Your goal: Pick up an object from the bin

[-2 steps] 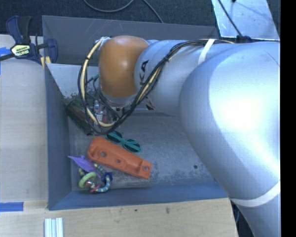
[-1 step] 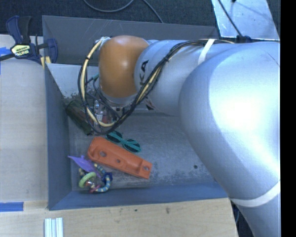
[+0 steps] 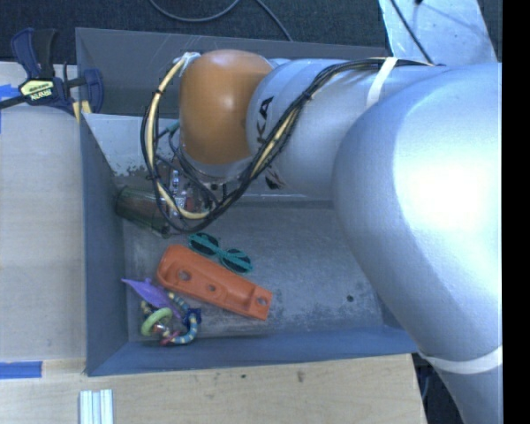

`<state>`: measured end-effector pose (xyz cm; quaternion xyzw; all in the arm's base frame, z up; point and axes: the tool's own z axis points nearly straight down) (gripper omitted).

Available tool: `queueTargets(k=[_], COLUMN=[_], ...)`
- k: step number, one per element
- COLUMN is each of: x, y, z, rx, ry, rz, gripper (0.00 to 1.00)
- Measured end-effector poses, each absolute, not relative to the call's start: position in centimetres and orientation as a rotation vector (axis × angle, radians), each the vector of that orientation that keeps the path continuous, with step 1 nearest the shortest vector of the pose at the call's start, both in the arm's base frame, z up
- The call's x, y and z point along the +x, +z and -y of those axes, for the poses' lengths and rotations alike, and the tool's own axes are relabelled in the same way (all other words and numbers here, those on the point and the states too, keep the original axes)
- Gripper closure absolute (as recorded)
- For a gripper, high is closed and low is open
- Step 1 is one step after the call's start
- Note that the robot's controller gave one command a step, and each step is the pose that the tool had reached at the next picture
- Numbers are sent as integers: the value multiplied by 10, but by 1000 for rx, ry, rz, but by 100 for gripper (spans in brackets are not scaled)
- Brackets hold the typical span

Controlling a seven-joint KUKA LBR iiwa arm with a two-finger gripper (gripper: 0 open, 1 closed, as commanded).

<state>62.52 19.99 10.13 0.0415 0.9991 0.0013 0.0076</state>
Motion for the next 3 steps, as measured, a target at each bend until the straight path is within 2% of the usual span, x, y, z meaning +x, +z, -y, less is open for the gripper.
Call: queueTargets(k=[1, 2, 3], x=[625, 619, 621], y=[101, 143, 198], z=[-200, -196, -196], rx=[130, 105, 101], ry=[4, -1, 5], rz=[-3124, -3133, -3123], gripper=[100, 100, 100])
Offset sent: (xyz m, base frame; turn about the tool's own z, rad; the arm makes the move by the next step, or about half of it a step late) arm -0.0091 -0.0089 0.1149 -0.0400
